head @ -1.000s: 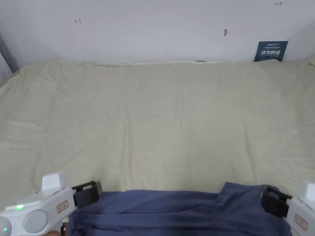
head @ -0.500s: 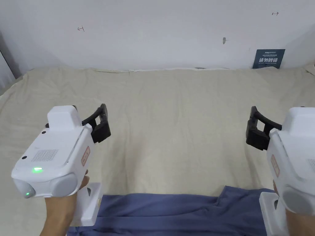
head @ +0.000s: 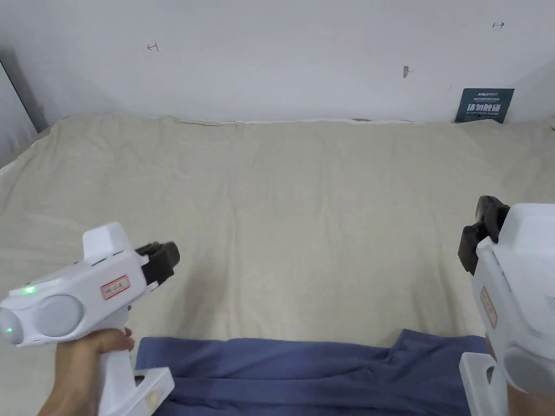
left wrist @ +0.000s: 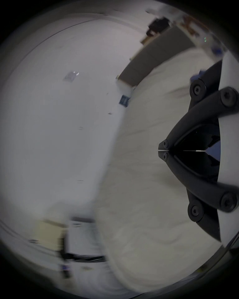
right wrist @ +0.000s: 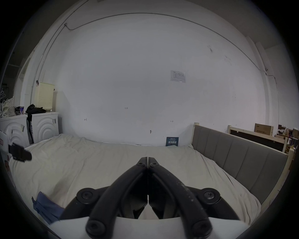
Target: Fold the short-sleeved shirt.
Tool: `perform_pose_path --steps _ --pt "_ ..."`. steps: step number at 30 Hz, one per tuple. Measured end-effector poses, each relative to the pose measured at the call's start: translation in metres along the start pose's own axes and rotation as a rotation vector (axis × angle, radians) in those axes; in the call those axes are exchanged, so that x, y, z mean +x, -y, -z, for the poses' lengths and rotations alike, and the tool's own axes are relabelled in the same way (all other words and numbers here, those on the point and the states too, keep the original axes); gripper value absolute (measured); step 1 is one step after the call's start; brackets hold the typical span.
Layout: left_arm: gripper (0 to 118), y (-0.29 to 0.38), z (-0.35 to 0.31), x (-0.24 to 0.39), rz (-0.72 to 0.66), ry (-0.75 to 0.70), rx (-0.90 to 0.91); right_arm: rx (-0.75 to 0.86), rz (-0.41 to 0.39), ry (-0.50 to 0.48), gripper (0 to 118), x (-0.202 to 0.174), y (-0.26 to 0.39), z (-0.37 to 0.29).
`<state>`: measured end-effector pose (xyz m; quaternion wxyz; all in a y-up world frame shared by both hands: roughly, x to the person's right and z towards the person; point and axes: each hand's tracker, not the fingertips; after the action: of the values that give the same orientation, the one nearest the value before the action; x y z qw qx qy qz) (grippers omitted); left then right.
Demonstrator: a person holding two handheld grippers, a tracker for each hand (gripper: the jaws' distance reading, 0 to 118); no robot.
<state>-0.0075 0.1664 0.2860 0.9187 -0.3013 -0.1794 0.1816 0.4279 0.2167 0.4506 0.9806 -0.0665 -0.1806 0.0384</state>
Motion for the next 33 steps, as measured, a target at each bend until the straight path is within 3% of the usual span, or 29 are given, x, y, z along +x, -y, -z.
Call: perform_pose_path --steps 3,8,10,11,12,13,14,15,19,23,27,28,30,33 --pt "0 0.013 0.010 -0.052 -0.119 0.094 -0.199 -0.019 -0.008 -0.006 2 0.000 0.006 0.000" --pt "2 0.039 0.016 -0.121 -0.223 0.093 -0.343 -0.053 0.000 -0.018 2 -0.001 0.015 0.002" --pt "12 0.049 0.017 -0.137 -0.206 0.038 -0.338 -0.068 -0.001 -0.021 2 -0.003 0.017 0.003" --pt "27 0.055 0.016 -0.145 -0.208 0.043 -0.345 -0.074 -0.004 -0.023 2 -0.004 0.019 0.004" --pt "51 0.059 0.019 -0.153 -0.232 0.043 -0.360 -0.080 -0.007 -0.024 2 -0.005 0.020 0.005" --pt "85 0.064 0.022 -0.160 -0.270 0.057 -0.373 -0.086 -0.011 -0.027 2 -0.007 0.021 0.005" --pt "106 0.069 0.026 -0.164 -0.300 0.060 -0.388 -0.094 -0.014 -0.029 2 -0.008 0.022 0.006" --pt "115 0.075 0.026 -0.160 -0.300 0.055 -0.384 -0.103 -0.016 -0.032 2 -0.009 0.024 0.007" --pt "106 0.084 0.041 -0.167 -0.273 0.046 -0.366 -0.128 -0.028 -0.033 2 -0.012 0.028 0.010" --pt "75 0.094 0.063 -0.178 -0.276 0.053 -0.397 -0.154 -0.023 -0.033 2 -0.013 0.032 0.014" --pt "68 0.107 0.068 -0.164 -0.224 0.016 -0.399 -0.168 -0.029 -0.028 2 -0.013 0.034 0.015" --pt "61 0.106 0.067 -0.161 -0.211 0.012 -0.397 -0.168 -0.026 -0.027 2 -0.012 0.034 0.015" --pt "24 0.108 0.069 -0.159 -0.197 -0.014 -0.406 -0.174 -0.012 -0.027 2 -0.011 0.035 0.016" --pt "18 0.111 0.069 -0.142 -0.151 -0.035 -0.407 -0.180 0.005 -0.030 2 -0.011 0.036 0.016"
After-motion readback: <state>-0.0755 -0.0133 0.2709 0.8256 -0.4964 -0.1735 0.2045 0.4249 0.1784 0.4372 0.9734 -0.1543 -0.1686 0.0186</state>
